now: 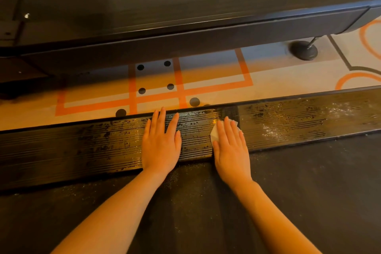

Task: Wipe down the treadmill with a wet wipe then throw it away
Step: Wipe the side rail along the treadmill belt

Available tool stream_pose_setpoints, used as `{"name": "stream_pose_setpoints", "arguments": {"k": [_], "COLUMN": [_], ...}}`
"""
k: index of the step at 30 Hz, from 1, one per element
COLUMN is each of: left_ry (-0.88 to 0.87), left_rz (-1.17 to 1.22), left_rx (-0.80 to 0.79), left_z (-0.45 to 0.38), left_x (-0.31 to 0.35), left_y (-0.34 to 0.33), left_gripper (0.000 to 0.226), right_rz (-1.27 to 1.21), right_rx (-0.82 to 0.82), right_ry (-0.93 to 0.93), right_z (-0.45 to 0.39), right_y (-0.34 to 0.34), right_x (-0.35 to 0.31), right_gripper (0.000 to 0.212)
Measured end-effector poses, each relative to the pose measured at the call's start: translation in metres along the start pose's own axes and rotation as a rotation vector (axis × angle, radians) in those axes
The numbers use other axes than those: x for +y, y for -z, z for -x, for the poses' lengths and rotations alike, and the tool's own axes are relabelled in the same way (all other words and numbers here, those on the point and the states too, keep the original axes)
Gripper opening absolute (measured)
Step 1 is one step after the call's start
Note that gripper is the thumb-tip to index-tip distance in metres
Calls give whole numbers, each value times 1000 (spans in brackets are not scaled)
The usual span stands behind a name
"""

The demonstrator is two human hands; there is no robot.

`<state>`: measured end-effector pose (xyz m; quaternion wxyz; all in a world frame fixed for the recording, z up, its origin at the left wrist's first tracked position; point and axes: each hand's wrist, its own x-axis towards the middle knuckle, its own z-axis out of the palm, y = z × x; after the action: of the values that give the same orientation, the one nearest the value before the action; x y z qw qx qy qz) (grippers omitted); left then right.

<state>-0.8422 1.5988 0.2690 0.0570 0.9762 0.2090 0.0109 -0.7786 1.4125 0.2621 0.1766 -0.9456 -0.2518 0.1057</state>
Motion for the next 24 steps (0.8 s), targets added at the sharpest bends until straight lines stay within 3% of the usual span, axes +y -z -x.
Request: {"name": "stream_pose_setpoints", "arguments": {"k": [6, 11, 15, 24], "left_ry": [3, 16, -72, -107], "left_rz": [14, 41, 107, 120], "left_rx": [4, -13, -19, -164], "left_z": [-1, -4, -13, -20], "left_x": [-1, 2, 23, 62], "left_y": [-2, 1, 10, 6], "left_gripper": [48, 46, 50, 50], "right_rz": [8, -22, -6, 20], "right_rx": [-21, 27, 59, 74], "right_ry": [-23, -42, -85, -89], "right_z": [-39, -24, -3, -3], "right_y": [18, 14, 3, 5], "right_x": [11, 8, 5, 14], "right_gripper": [57, 56, 57, 57]}}
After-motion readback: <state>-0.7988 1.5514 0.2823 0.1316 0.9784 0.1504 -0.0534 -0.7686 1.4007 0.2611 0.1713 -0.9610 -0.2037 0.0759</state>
